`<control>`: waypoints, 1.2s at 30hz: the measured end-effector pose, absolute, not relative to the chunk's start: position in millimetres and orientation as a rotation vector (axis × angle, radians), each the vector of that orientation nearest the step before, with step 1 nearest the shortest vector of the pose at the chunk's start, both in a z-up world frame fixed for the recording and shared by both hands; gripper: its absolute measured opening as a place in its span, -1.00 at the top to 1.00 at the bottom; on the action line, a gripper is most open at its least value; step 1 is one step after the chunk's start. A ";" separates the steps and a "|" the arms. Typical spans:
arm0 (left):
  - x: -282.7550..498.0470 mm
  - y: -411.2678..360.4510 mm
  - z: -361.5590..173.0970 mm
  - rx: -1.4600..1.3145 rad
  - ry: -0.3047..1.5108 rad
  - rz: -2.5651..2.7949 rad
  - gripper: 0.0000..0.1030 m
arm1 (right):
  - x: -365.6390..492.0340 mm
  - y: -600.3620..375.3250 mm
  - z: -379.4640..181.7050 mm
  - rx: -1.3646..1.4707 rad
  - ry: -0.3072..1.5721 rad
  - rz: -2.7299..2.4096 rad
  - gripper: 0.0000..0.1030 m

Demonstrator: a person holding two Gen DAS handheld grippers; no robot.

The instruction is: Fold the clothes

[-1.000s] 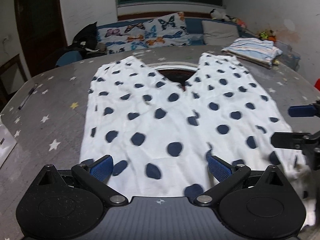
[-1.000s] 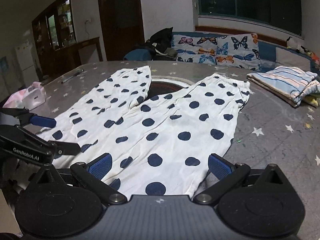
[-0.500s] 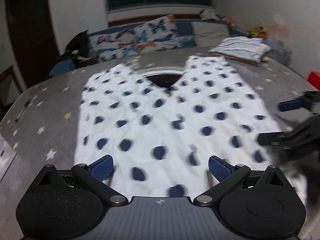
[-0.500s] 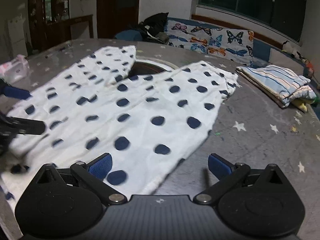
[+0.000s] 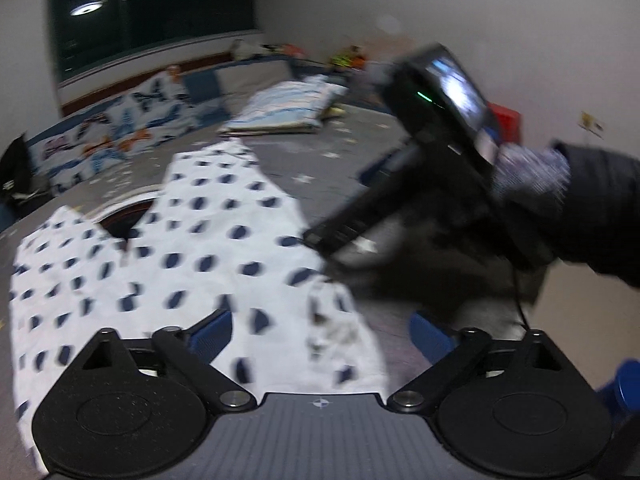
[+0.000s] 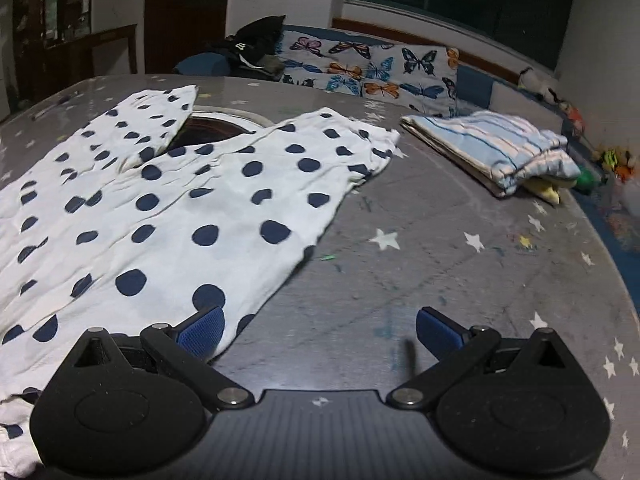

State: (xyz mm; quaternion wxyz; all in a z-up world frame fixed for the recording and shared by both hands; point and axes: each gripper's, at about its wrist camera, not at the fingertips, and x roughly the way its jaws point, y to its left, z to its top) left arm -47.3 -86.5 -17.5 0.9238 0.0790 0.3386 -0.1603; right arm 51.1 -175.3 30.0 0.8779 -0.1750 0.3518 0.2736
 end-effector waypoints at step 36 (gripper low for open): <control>-18.6 -52.4 -20.5 -0.013 0.783 -0.459 0.79 | 252.4 -133.0 35.9 -0.070 0.804 0.564 0.03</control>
